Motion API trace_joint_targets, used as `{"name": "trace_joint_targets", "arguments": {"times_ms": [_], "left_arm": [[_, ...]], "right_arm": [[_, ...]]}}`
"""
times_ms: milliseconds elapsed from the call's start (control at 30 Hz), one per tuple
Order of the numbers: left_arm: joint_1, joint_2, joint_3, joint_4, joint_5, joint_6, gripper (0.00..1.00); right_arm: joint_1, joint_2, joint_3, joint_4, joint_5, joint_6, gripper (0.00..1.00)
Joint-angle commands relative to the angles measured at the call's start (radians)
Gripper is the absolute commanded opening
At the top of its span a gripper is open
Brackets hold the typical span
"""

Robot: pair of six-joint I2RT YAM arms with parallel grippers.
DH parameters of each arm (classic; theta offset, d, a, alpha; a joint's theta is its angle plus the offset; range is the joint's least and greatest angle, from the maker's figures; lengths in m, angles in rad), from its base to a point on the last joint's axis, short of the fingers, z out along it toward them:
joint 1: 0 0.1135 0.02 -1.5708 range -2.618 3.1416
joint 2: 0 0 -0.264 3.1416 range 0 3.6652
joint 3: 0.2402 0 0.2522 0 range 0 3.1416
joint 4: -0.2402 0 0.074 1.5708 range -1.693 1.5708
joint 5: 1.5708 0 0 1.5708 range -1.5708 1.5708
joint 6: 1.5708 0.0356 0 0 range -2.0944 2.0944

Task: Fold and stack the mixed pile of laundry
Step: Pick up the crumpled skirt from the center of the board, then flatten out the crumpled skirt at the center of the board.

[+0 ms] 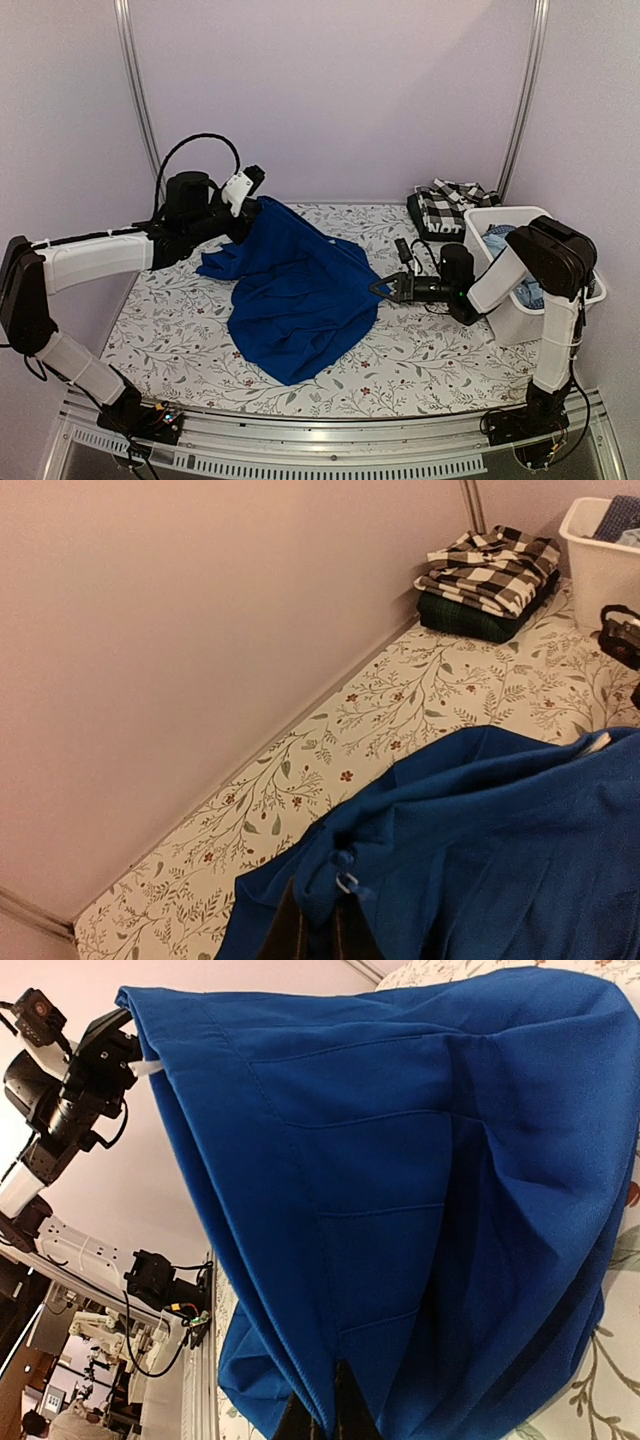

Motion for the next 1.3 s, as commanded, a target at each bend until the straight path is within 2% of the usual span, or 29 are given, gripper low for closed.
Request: {"name": "trace_joint_targets", "arguments": {"times_ms": [0, 133, 300, 433, 600, 833, 1067, 1200, 1267], "left_arm": [[0.028, -0.071, 0.027, 0.021, -0.02, -0.109, 0.0], [0.037, -0.127, 0.09, -0.035, -0.108, -0.203, 0.0], [0.038, -0.169, 0.194, -0.123, -0.153, -0.264, 0.0], [0.037, -0.225, 0.233, -0.127, -0.124, -0.289, 0.0], [0.031, -0.303, 0.281, -0.167, -0.023, -0.304, 0.0], [-0.066, -0.466, 0.288, -0.282, 0.082, -0.282, 0.0], [-0.224, -0.589, 0.276, -0.448, 0.034, -0.309, 0.0], [-0.26, -0.65, 0.233, -0.469, 0.021, -0.367, 0.0], [-0.261, -0.649, 0.208, -0.469, -0.061, -0.394, 0.0]], "right_arm": [[-0.003, -0.142, 0.082, -0.243, 0.045, -0.101, 0.0], [-0.003, -0.335, 0.266, -0.776, 0.299, -0.368, 0.0], [-0.003, -0.465, 0.543, -1.157, 0.556, -0.62, 0.0], [0.01, -0.5, 0.709, -1.3, 0.634, -0.716, 0.0], [0.081, -0.532, 0.878, -1.454, 0.74, -0.852, 0.0], [0.251, -0.66, 0.912, -1.608, 0.923, -0.956, 0.0], [0.494, -0.758, 0.963, -1.805, 0.93, -0.916, 0.0], [0.535, -0.721, 1.015, -1.916, 0.848, -0.855, 0.0], [0.531, -0.74, 0.977, -1.888, 0.84, -0.838, 0.0]]}}
